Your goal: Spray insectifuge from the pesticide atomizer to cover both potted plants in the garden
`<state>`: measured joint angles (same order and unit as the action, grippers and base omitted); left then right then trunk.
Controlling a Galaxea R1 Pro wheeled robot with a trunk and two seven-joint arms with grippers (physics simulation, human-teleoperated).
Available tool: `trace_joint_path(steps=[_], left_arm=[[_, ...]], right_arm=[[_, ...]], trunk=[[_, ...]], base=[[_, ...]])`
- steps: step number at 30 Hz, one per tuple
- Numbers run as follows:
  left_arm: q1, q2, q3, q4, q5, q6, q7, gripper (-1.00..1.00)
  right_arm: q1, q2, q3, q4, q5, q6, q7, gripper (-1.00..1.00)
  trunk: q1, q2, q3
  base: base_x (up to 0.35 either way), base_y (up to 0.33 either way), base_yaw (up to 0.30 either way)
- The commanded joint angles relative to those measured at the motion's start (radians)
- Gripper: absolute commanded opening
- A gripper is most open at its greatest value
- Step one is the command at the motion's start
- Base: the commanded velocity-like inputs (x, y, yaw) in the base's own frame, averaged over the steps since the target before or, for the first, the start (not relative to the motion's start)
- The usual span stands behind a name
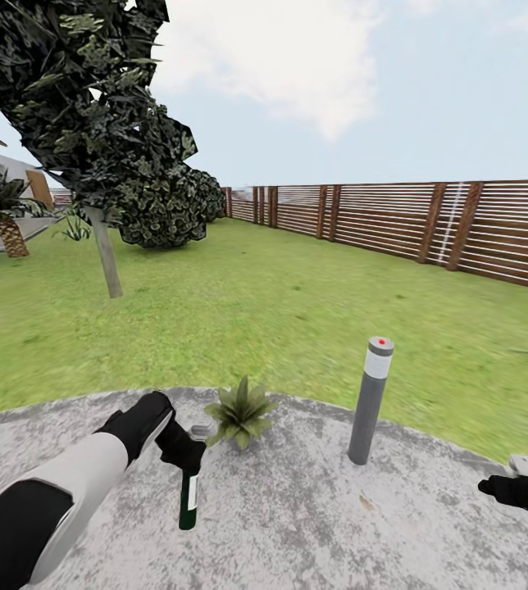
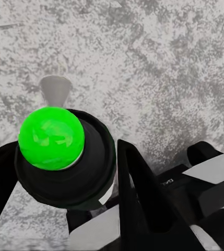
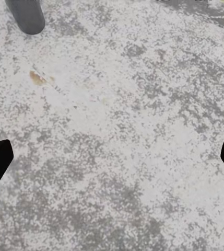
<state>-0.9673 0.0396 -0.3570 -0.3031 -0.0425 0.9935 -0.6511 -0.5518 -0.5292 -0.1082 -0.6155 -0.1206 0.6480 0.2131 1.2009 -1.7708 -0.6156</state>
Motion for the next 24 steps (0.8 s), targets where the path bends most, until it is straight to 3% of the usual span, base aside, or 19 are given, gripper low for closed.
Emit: trace_joint_path(steps=[1,9,11,15,22,24], left_arm=[[-0.001,0.0,-0.002,0.016,-0.002,0.004,-0.007,-1.0],[-0.001,-0.001,-0.008,0.065,-0.003,0.004,-0.007,-1.0],[-0.001,-0.001,-0.008,0.065,-0.003,0.003,-0.007,-1.0],[-0.001,-0.007,-0.011,0.063,-0.005,0.003,-0.007,-1.0],[-0.001,-0.009,-0.011,0.062,-0.005,0.003,-0.007,-1.0],[-0.001,-0.009,-0.011,0.062,-0.005,0.003,-0.007,-1.0]], right_arm=[[0.0,0.0,-0.002,-0.001,-0.007,0.006,0.0,1.0],[0.0,0.001,0.003,0.009,0.001,0.006,0.0,1.0],[0.0,0.002,0.007,0.049,0.004,0.006,0.0,1.0],[0.001,0.003,0.011,0.227,0.007,0.003,0.0,1.0],[0.001,0.003,0.011,0.258,0.005,0.003,0.0,1.0],[0.001,0.018,0.012,0.26,0.005,0.004,0.0,1.0]], trunk=[[0.0,-0.001,-0.001],[0.0,-0.001,-0.001],[0.0,-0.001,-0.001],[0.0,-0.001,-0.001],[0.0,-0.001,-0.001],[0.0,-0.001,-0.001]], base=[[0.076,0.0,0.0],[0.013,0.0,0.0],[0.0,0.0,0.0],[0.0,0.0,0.0],[0.0,0.0,0.0],[0.0,0.0,0.0]])
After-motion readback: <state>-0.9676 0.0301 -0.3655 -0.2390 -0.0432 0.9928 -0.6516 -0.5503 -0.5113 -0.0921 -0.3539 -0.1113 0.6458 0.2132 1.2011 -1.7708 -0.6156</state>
